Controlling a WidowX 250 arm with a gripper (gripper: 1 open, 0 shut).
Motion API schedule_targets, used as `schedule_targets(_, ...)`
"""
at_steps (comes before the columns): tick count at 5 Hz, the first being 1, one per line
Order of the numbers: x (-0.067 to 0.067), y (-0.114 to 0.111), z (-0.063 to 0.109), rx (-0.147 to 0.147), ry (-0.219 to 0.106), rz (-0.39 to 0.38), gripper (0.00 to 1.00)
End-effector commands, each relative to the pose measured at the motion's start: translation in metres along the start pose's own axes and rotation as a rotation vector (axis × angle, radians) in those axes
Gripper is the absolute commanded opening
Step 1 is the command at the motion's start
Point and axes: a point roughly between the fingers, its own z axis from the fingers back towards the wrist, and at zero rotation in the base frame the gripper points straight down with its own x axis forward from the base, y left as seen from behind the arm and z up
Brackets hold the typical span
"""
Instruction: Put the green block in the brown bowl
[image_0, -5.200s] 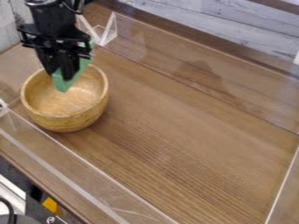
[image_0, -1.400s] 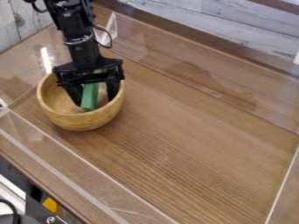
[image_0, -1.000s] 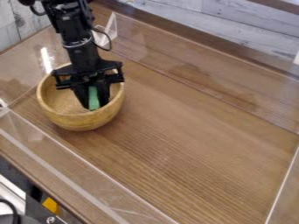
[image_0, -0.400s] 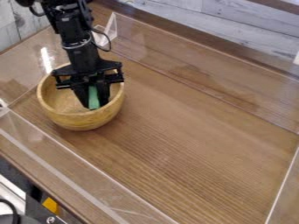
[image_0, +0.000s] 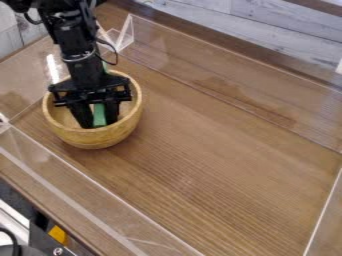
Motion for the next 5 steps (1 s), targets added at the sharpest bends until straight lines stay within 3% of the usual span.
schedule_targets(1, 0.014, -0.006, 0.024, 0.005, -0.059, 0.014, 1.00)
schedule_targets(2, 0.024, -0.014, 0.043, -0.013, -0.068, 0.028, 1.00)
schedule_targets(4, 0.035, -0.008, 0.035, -0.026, -0.088, 0.103, 1.00)
schedule_targets(5, 0.035, -0.004, 0.037, -0.028, -0.084, 0.033, 1.00)
